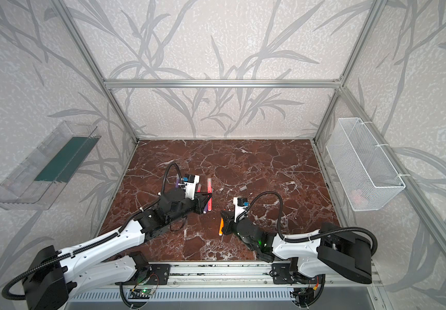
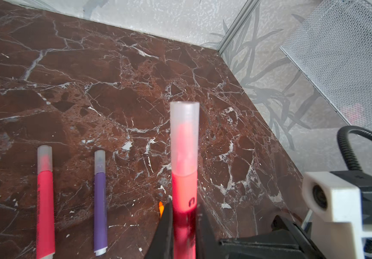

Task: Insert pens into pen caps
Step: Put on the pen cap to the pen, then place the pen at the center of the table.

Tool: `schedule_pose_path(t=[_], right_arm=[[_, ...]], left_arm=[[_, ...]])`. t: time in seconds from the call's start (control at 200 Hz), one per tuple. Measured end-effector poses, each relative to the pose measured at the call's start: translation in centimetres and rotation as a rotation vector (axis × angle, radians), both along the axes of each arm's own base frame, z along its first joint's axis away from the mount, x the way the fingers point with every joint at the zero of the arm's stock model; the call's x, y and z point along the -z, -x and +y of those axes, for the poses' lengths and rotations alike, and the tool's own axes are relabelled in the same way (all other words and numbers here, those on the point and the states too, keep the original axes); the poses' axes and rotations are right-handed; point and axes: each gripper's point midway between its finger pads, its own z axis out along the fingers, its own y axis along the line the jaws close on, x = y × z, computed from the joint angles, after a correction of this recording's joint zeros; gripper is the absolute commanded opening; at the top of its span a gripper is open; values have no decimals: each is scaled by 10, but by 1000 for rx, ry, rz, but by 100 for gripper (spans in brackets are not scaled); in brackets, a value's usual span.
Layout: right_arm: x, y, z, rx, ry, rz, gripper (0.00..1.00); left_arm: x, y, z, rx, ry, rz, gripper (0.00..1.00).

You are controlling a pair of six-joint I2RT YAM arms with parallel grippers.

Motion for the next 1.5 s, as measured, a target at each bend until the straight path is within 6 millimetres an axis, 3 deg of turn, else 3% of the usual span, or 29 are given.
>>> schedule_pose_path(t=[0.205, 0.38, 0.545, 0.755, 0.949, 1.414, 1.504], right_arm=[[-23, -12, -26, 121, 33, -15, 45], [-14, -29, -60, 249, 94, 13, 64], [2, -38, -81, 315, 160, 56, 74], [11, -46, -94, 358, 185, 84, 78], [17, -48, -99, 370, 203, 100, 79], [21, -49, -99, 367, 210, 113, 79], [21, -49, -99, 366, 210, 113, 79]], left_arm=[[17, -6, 0, -14, -74, 35, 0], [43, -14, -2, -29, -160, 92, 0], [74, -21, -8, -28, -244, 164, 0], [121, -24, -15, -3, -350, 265, 0], [150, -28, -22, 13, -416, 334, 0], [166, -39, -32, 14, -458, 371, 0], [166, -40, -32, 10, -463, 371, 8]])
